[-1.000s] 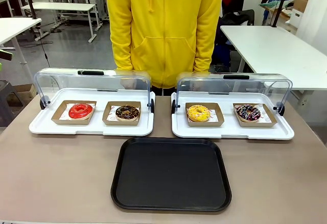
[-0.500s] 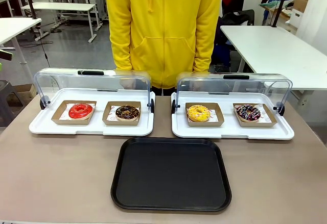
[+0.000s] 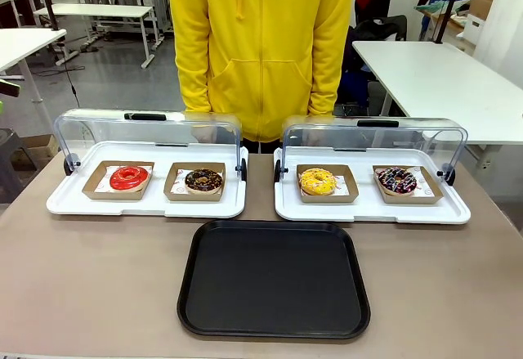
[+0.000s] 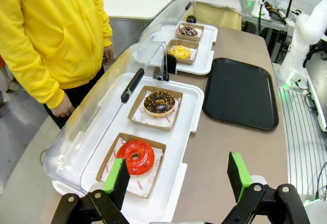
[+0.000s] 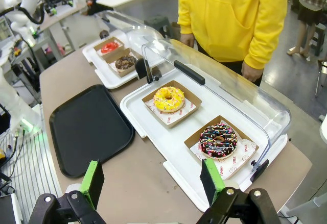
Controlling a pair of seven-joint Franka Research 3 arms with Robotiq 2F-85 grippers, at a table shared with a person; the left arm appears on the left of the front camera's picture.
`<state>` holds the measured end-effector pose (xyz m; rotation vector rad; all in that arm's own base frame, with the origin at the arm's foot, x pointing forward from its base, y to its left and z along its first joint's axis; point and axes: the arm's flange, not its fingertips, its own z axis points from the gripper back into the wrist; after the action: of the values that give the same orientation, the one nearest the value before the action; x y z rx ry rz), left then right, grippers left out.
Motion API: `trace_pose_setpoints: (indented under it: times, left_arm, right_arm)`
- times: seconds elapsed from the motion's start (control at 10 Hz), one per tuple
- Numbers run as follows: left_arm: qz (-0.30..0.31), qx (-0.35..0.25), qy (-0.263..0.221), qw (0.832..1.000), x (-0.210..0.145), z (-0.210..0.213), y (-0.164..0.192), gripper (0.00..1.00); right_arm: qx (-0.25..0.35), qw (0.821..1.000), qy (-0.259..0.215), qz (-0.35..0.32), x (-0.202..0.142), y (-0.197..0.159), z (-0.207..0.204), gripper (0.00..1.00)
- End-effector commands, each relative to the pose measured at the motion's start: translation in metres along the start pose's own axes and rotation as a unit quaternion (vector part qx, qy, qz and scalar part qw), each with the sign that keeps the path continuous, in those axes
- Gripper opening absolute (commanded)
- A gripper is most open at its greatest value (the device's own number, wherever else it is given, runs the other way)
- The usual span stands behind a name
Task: Move the first donut from the left to the tray.
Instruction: Pick up the Paper togo box containing the Donut indicated by the person and place it on the Handle tray.
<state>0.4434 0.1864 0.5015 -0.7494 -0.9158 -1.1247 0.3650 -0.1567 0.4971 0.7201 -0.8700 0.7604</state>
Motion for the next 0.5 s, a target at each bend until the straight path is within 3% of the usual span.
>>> trace_pose_setpoints:
  times: [0.0,0.4]
  left_arm:
    - [-0.001,0.0,-0.002,1.0,0.0001,0.0,-0.0012,1.0]
    - [-0.001,0.0,-0.002,1.0,0.0001,0.0,-0.0012,1.0]
  right_arm:
    - [0.002,1.0,-0.01,0.011,0.0017,-0.002,-0.0002,1.0]
    - [0.002,1.0,-0.01,0.011,0.0017,-0.002,-0.0002,1.0]
